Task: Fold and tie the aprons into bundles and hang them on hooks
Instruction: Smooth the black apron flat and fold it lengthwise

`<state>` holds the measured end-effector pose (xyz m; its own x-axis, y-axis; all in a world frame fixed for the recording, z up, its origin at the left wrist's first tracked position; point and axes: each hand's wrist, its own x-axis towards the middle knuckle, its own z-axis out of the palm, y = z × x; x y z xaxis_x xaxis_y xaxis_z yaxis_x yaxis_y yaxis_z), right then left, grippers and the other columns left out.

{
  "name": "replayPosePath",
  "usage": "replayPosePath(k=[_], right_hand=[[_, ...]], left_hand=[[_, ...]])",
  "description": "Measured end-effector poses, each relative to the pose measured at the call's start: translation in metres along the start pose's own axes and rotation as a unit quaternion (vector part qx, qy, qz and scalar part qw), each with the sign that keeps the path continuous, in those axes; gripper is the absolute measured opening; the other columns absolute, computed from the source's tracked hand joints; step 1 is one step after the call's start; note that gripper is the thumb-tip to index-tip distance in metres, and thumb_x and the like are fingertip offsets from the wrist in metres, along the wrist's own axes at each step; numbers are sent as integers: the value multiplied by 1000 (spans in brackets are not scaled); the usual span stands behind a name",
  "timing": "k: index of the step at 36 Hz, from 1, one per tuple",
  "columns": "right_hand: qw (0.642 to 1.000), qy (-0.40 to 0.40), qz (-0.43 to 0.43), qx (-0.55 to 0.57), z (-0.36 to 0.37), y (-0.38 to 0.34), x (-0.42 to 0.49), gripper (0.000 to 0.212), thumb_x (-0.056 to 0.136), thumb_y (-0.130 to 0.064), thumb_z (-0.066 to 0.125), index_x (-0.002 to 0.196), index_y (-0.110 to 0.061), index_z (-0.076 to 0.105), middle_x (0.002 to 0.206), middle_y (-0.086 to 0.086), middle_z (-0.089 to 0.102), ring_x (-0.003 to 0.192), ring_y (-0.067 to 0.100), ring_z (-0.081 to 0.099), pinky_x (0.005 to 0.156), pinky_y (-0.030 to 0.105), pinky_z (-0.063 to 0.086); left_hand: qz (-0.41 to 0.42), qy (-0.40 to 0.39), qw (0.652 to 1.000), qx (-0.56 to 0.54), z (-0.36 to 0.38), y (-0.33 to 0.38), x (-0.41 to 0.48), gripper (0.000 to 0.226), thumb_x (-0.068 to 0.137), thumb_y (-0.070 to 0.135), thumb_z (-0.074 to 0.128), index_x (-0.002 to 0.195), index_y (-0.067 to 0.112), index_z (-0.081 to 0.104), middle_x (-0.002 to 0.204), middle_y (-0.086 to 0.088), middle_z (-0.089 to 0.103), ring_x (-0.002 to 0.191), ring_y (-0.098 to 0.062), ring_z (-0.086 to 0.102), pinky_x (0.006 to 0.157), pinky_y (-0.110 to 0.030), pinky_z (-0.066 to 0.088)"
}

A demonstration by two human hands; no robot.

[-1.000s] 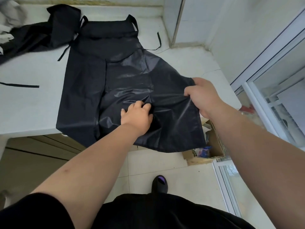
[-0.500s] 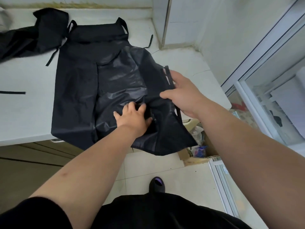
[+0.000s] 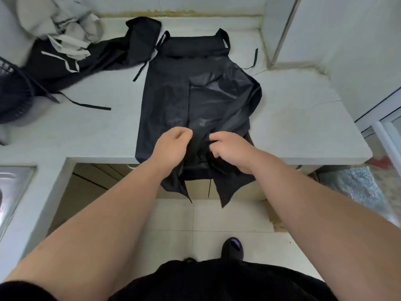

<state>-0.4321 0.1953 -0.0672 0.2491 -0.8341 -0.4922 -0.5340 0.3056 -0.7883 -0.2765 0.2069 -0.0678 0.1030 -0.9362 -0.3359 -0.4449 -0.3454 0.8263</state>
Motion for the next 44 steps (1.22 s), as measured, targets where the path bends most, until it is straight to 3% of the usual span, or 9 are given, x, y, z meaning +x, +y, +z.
replayPosePath(k=[7, 15, 21, 24, 29, 36, 39, 42, 44], right_hand=[[977, 172, 49, 117, -19, 2, 6, 31, 80, -1, 46, 108, -15, 47, 86, 0, 44, 76, 20, 49, 94, 47, 50], [885, 207, 88, 407, -62, 1, 22, 60, 85, -15, 59, 138, -10, 30, 122, 10, 54, 93, 26, 61, 74, 37, 57], [807, 195, 124, 543, -113, 0, 52, 26, 90, -22, 61, 113, -17, 51, 124, 12, 42, 101, 30, 60, 77, 40, 57], [855, 175, 170, 457, -135, 3, 77, 14, 88, -32, 63, 94, -19, 61, 101, 4, 63, 84, 23, 61, 63, 33, 52], [924, 167, 203, 279, -161, 11, 115, 15, 88, -24, 64, 96, -13, 60, 86, 1, 56, 83, 19, 56, 73, 35, 50], [948, 62, 224, 219, -181, 4, 153, 14, 86, -15, 64, 74, -13, 56, 66, 3, 51, 42, 10, 40, 34, 15, 31], [965, 59, 185, 179, -189, 1, 162, 16, 90, -12, 58, 75, -13, 55, 73, 5, 52, 57, 15, 45, 44, 20, 40], [969, 44, 140, 198, -201, -10, 166, 9, 94, -16, 54, 93, -11, 62, 95, 10, 65, 85, 23, 61, 80, 34, 54], [959, 40, 127, 249, -212, -20, 164, 12, 95, -16, 52, 98, -9, 62, 90, 10, 68, 78, 22, 65, 73, 34, 56]], left_hand=[[30, 3, 997, 75, -5, -8, 4, 34, 101, 29, 45, 133, 21, 53, 130, 5, 57, 111, -9, 49, 94, -23, 37], [73, -25, 992, 98, 4, 19, 33, 30, 99, 26, 48, 127, 21, 58, 120, 7, 60, 106, -7, 53, 90, -20, 38], [98, -17, 987, 126, 20, 46, 75, 29, 99, 24, 47, 127, 22, 57, 118, 10, 60, 105, -5, 52, 89, -19, 37], [104, -9, 983, 151, 32, 58, 98, 30, 99, 21, 47, 128, 21, 57, 122, 6, 59, 106, -6, 52, 89, -16, 34], [123, 1, 971, 204, 51, 80, 133, 34, 99, 15, 45, 131, 18, 56, 132, -2, 53, 121, -17, 50, 97, -19, 34], [142, 13, 949, 280, 70, 87, 173, 43, 98, 11, 41, 140, 18, 47, 147, 2, 38, 137, -22, 28, 110, -28, 27], [133, -5, 944, 303, 75, 90, 181, 47, 99, 16, 41, 146, 22, 38, 153, 1, 27, 140, -24, 23, 113, -35, 27], [131, -30, 930, 343, 80, 93, 191, 51, 100, 23, 40, 150, 24, 28, 157, -1, 20, 142, -27, 21, 114, -40, 26], [111, -69, 919, 371, 84, 97, 197, 54, 101, 30, 38, 152, 26, 20, 160, -1, 12, 144, -27, 15, 115, -42, 23]])
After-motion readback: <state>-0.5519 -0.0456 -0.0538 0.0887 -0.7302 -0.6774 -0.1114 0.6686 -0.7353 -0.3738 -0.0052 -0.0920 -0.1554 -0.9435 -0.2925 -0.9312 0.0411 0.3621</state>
